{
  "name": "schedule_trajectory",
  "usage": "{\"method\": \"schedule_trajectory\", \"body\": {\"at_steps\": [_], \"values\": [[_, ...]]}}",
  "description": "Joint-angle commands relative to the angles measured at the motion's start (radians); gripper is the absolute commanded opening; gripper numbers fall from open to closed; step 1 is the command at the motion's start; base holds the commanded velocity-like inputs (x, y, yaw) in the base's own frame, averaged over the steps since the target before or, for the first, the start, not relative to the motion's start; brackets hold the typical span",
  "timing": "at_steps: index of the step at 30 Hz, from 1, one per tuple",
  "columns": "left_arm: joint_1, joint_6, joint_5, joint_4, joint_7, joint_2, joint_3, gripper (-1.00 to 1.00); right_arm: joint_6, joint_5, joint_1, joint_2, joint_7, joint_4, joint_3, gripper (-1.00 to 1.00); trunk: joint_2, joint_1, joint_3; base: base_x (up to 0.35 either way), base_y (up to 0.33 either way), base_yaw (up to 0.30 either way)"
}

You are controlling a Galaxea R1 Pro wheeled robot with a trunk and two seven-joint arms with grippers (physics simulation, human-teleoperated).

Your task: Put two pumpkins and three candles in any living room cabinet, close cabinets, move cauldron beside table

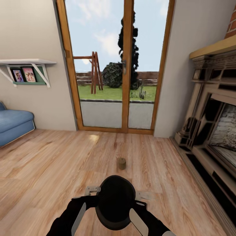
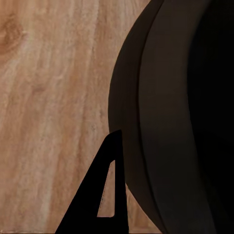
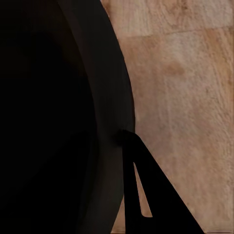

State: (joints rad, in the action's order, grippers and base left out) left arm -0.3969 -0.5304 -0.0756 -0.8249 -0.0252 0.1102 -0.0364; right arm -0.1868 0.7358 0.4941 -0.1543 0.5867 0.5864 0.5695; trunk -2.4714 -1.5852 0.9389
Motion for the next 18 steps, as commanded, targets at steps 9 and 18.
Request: {"method": "schedule_trajectory", "body": {"at_steps": [9,18], "values": [[0.000,-0.005,0.002,-0.001,-0.004,0.000,0.000,-1.00,-0.005,-0.018,0.001,-0.001,0.007,0.013,0.003,-1.00,-0.001,0.001,0.001,-0.146,0.000,0.291],[0.000,-0.005,0.002,-0.002,-0.004,0.000,0.000,-1.00,-0.005,-0.018,0.001,-0.001,0.007,0.013,0.003,-1.00,-0.001,0.001,0.001,-0.158,0.000,0.291]]}}
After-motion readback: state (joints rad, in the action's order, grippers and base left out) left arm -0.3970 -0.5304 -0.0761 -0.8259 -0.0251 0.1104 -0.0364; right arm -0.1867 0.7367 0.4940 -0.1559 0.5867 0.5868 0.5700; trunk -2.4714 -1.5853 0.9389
